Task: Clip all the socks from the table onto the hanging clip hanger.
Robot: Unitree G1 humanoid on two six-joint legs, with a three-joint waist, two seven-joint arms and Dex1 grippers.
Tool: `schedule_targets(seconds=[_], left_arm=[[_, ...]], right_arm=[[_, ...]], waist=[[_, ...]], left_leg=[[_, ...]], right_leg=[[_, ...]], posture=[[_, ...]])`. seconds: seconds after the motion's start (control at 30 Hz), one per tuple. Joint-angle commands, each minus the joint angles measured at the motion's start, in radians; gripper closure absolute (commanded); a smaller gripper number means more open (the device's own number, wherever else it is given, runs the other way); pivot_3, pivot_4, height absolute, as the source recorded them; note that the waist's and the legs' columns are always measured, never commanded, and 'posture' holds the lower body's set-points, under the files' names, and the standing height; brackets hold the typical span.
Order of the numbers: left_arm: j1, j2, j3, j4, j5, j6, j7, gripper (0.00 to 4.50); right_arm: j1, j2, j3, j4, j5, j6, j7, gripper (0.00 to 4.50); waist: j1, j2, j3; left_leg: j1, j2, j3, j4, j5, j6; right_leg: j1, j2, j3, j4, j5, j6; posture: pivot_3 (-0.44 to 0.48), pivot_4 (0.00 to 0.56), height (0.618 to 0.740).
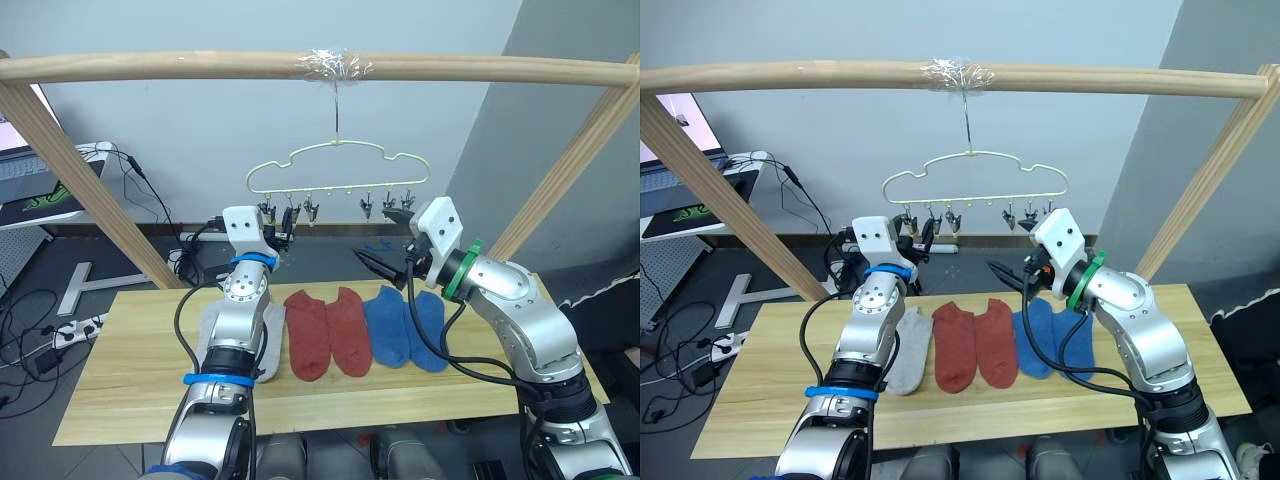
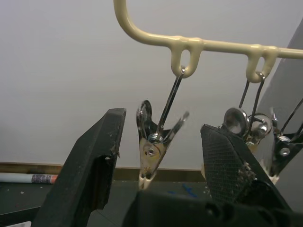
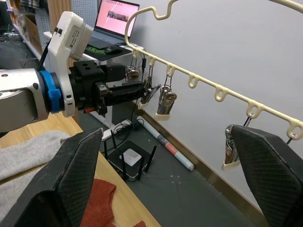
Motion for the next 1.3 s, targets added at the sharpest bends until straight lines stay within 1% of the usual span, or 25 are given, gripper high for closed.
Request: schedule_targets(seconds=[0.03,0.07,0.1,0.13,0.33,0.37,0.43,0.83,1.0,1.1,1.2,1.3], left_arm=[[-0.022,0.005,0.002,-0.040,0.007,-0.025,0.004,1.63],[-0.024,0.007,0.003,-0.038,0.009,-0.028,0.006,1.63],[-0.026,0.008,0.004,-0.036,0.010,-0.029,0.007,2.01],[-0.029,0.010,0.005,-0.032,0.010,-0.031,0.007,2.16],[-0.033,0.014,0.002,-0.027,0.016,-0.049,0.001,3.83],[-0.033,0.015,0.000,-0.029,0.019,-0.054,0.000,4.03],[-0.031,0.014,-0.005,-0.034,0.021,-0.059,-0.005,4.25],[-0.021,0.026,-0.017,-0.044,0.030,-0.049,-0.036,4.25],[-0.009,0.042,-0.002,-0.058,0.003,-0.010,-0.059,4.25],[0.003,0.036,0.021,-0.102,-0.096,0.110,-0.133,4.25],[0.010,0.051,0.056,-0.184,-0.223,0.307,-0.217,4.25],[-0.003,0.102,0.087,-0.258,-0.338,0.535,-0.283,4.25]], right_arm=[[-0.025,-0.004,-0.025,-0.034,0.014,-0.004,0.001,0.00],[-0.024,-0.004,-0.025,-0.035,0.014,-0.003,0.001,0.00],[-0.024,-0.004,-0.025,-0.036,0.014,-0.003,0.001,0.00],[-0.024,-0.004,-0.025,-0.035,0.014,-0.003,0.001,0.00],[-0.018,-0.003,-0.026,-0.035,0.013,-0.004,-0.002,0.00],[-0.017,-0.003,-0.025,-0.037,0.014,-0.003,-0.003,0.00],[-0.014,-0.002,-0.025,-0.040,0.015,0.000,-0.005,0.00],[-0.006,-0.001,-0.018,-0.043,0.012,-0.001,-0.006,0.00],[0.014,-0.002,-0.015,-0.045,-0.001,0.008,-0.022,0.00],[0.119,-0.043,-0.009,-0.018,-0.073,0.041,-0.076,0.00],[0.256,-0.044,-0.022,0.018,-0.138,0.045,-0.162,0.00],[0.337,-0.024,-0.021,0.077,-0.180,0.040,-0.220,0.00]], waist=[[0.000,0.000,0.000],[0.000,0.000,0.000],[0.000,0.000,0.000],[0.000,0.000,0.000],[0.000,0.000,0.001],[0.000,0.000,0.001],[0.000,0.000,0.002],[0.000,0.000,0.009],[0.000,0.000,0.011],[0.003,-0.001,0.014],[0.002,0.000,0.015],[-0.008,-0.001,0.023]], left_leg=[[0.000,0.000,0.000,0.000,0.000,0.000],[0.000,0.000,0.000,0.000,0.000,0.000],[0.000,0.000,0.000,0.000,0.000,0.000],[0.000,0.000,0.000,0.000,0.000,0.000],[0.000,0.000,0.000,0.000,0.000,0.000],[0.000,0.000,0.000,0.000,0.000,0.000],[0.000,0.000,0.000,0.000,0.000,0.000],[-0.001,0.000,0.000,0.000,0.000,0.000],[-0.001,0.000,0.000,0.000,0.000,0.000],[-0.002,0.000,-0.001,0.000,0.000,0.000],[-0.004,-0.001,-0.002,0.000,0.000,0.000],[-0.004,-0.001,-0.001,0.000,0.000,0.000]], right_leg=[[0.000,0.000,0.000,0.000,0.000,0.000],[0.000,0.000,0.000,0.000,0.000,0.000],[0.000,0.000,0.000,0.000,0.000,0.000],[0.000,0.000,0.000,0.000,0.000,0.000],[0.000,0.000,0.000,0.000,0.000,0.000],[0.000,0.000,0.000,0.000,0.000,0.000],[0.000,0.000,0.000,0.000,0.000,0.000],[0.000,0.000,0.000,0.000,0.000,0.000],[0.000,0.000,0.000,0.000,0.000,0.000],[-0.001,0.000,-0.001,-0.001,0.000,0.000],[-0.001,-0.002,-0.002,-0.002,-0.002,0.003],[-0.002,-0.003,-0.002,-0.001,-0.002,0.003]], posture=[[0.106,0.146,0.740],[0.105,0.146,0.740],[0.105,0.146,0.740],[0.105,0.146,0.740],[0.104,0.150,0.740],[0.102,0.151,0.740],[0.104,0.153,0.740],[0.106,0.158,0.740],[0.113,0.165,0.740],[0.119,0.173,0.740],[0.133,0.179,0.740],[0.141,0.186,0.740]])
